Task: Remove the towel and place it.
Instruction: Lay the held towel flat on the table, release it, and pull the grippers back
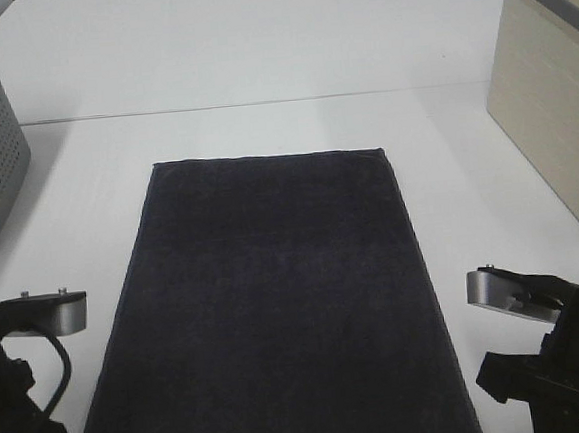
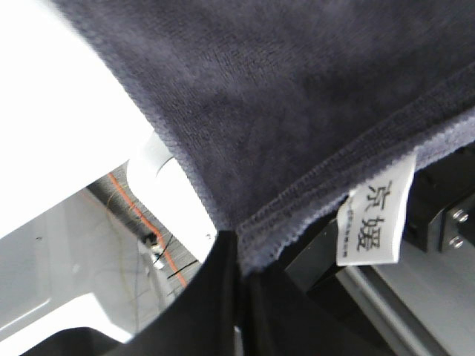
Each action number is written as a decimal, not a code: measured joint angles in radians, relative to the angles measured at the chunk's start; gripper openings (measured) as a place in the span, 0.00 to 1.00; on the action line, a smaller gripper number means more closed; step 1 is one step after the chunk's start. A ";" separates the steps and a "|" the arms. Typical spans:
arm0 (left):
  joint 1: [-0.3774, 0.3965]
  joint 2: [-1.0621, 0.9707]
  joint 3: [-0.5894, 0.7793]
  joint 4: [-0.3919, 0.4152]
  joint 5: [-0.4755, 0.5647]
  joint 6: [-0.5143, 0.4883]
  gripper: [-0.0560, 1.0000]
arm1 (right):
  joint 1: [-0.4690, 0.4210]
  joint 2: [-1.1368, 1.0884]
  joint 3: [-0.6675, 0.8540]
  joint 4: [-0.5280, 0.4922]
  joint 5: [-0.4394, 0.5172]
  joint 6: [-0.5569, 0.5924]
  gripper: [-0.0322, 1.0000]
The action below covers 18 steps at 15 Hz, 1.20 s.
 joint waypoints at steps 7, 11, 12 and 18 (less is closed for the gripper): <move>-0.152 0.128 -0.095 0.048 -0.018 -0.022 0.05 | -0.007 0.040 0.005 -0.070 -0.019 -0.038 0.05; -0.181 0.136 -0.109 0.043 0.013 -0.035 0.05 | -0.007 0.040 0.005 -0.080 -0.011 -0.039 0.05; -0.185 0.136 -0.109 0.038 0.019 -0.038 0.05 | -0.007 0.040 0.005 -0.081 -0.007 -0.039 0.05; -0.187 0.137 -0.109 0.032 0.058 -0.038 0.14 | -0.007 0.040 0.005 -0.025 0.008 -0.081 0.17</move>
